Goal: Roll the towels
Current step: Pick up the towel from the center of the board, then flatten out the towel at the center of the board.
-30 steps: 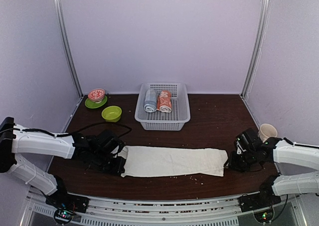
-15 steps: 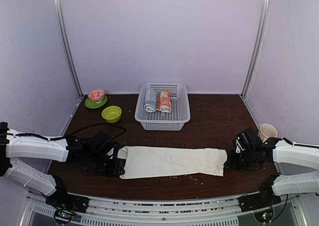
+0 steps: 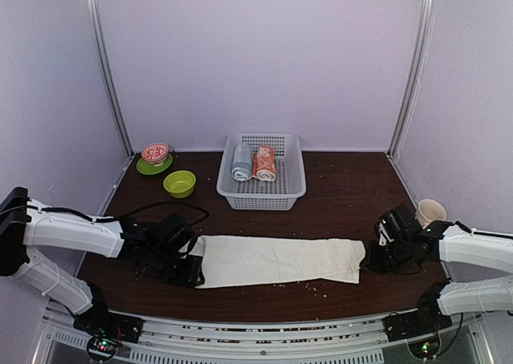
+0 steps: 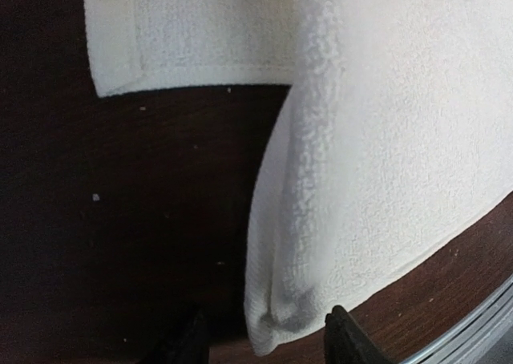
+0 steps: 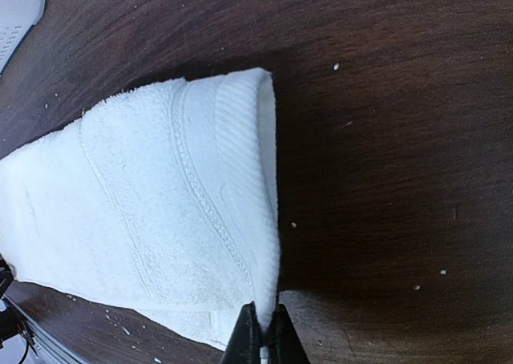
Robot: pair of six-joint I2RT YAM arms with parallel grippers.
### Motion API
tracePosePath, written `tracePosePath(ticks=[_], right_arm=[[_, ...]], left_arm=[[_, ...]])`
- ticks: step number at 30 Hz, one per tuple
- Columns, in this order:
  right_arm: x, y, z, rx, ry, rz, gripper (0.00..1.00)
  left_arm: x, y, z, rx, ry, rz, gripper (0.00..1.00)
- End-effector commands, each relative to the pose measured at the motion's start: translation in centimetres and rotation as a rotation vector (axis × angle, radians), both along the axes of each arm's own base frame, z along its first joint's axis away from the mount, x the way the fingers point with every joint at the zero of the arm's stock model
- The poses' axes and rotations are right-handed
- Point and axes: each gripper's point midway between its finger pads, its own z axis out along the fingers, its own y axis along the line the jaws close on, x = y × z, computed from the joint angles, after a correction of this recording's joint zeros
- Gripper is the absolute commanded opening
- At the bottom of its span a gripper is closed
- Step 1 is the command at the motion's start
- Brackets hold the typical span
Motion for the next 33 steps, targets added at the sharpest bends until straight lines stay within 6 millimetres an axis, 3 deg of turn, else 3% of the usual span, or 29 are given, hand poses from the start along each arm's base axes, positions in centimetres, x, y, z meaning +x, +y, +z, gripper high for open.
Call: tracePosePath(ticks=[1,6,9,12,14,17,19,22,24,26,29,33], right_arm=[[0.8,0.2,1.2,0.009,-0.037,0.002,0.00],[0.8,0.3,1.4,0.015,-0.039,0.006,0.00],[0.9,0.4,1.8,0.023,-0.045,0.008,0.00],[0.9,0.5,2.3,0.029,-0.053,0.010,0.00],[1.0,0.6,3.0,0.033,-0.064,0.013,0.00],[1.6,0.6,5.2,0.029,-0.113,0.028,0.00],[2.3,0.7,8.4,0.033,-0.194,0.052,0.00],[2.9,1.3,14.6,0.079,-0.350,0.110,0.00],[2.5,1.6,18.6,0.115,-0.441,0.160,0.00],[1.8,1.5,21.3,0.128,-0.495,0.193,0.00],[0.1,1.6,23.7,0.154,-0.549,0.263,0.00],[-2.9,1.8,25.8,0.219,-0.603,0.367,0.00]], left_arm=[[-0.4,0.0,-0.8,0.057,0.021,-0.051,0.50],[-2.2,-0.8,-1.9,0.076,0.071,-0.122,0.38],[-3.5,-0.9,-2.5,0.079,0.104,-0.145,0.22],[-3.8,-0.6,-2.5,0.073,0.105,-0.138,0.00],[-3.4,-0.7,-1.4,0.053,0.069,-0.124,0.00],[-1.8,-1.1,2.6,0.004,-0.047,-0.112,0.00],[-0.5,-1.2,6.5,-0.028,-0.148,-0.111,0.00],[0.9,-1.5,14.4,-0.146,-0.327,-0.115,0.00],[0.9,-1.4,19.1,-0.253,-0.423,-0.126,0.00],[0.3,-1.0,22.3,-0.346,-0.490,-0.139,0.00],[-1.2,-0.3,24.3,-0.435,-0.519,-0.184,0.00],[-4.3,-0.2,24.6,-0.558,-0.462,-0.273,0.00]])
